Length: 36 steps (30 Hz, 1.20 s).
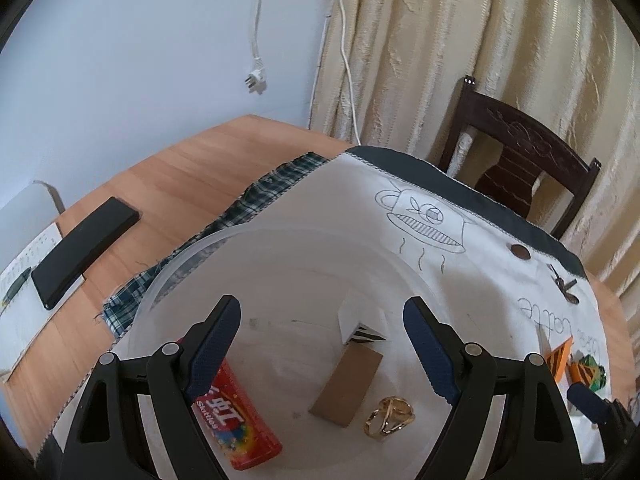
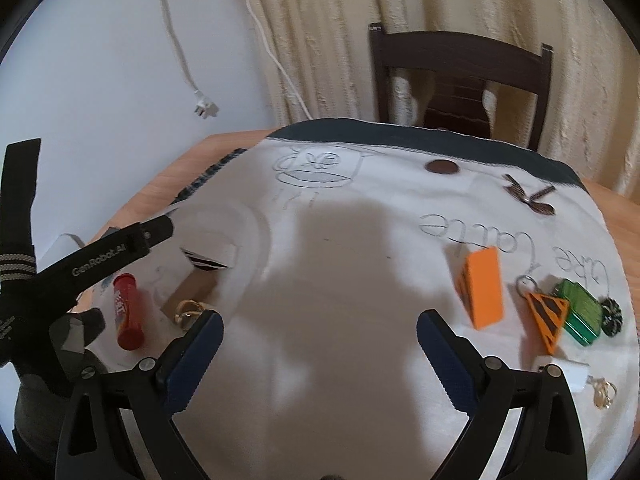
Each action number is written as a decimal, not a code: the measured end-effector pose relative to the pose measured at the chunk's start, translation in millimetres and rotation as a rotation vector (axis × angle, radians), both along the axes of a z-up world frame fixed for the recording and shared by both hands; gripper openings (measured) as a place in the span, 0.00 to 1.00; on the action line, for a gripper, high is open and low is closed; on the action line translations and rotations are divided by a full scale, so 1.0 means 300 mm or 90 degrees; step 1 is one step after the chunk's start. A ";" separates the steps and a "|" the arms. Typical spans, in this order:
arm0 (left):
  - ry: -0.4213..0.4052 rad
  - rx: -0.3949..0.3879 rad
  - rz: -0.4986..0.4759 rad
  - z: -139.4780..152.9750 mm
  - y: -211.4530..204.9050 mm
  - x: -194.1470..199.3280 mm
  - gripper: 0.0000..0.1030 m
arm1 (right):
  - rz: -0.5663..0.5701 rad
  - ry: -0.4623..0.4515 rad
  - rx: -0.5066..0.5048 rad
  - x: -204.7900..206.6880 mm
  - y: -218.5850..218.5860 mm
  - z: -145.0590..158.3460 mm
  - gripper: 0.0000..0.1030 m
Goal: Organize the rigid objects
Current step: 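Withdraw both open tools from the bowl toward the cloth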
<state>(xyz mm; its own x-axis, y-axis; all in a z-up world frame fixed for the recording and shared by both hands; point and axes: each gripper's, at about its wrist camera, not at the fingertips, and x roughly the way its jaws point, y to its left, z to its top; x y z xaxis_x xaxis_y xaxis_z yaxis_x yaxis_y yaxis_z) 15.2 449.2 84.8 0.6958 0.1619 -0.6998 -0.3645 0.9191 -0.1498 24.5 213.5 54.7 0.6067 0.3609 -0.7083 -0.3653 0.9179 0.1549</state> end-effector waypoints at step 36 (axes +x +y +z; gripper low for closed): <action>0.013 0.130 -0.128 0.010 -0.265 -0.006 0.82 | -0.116 -0.007 -0.008 -0.040 -0.276 -0.035 0.97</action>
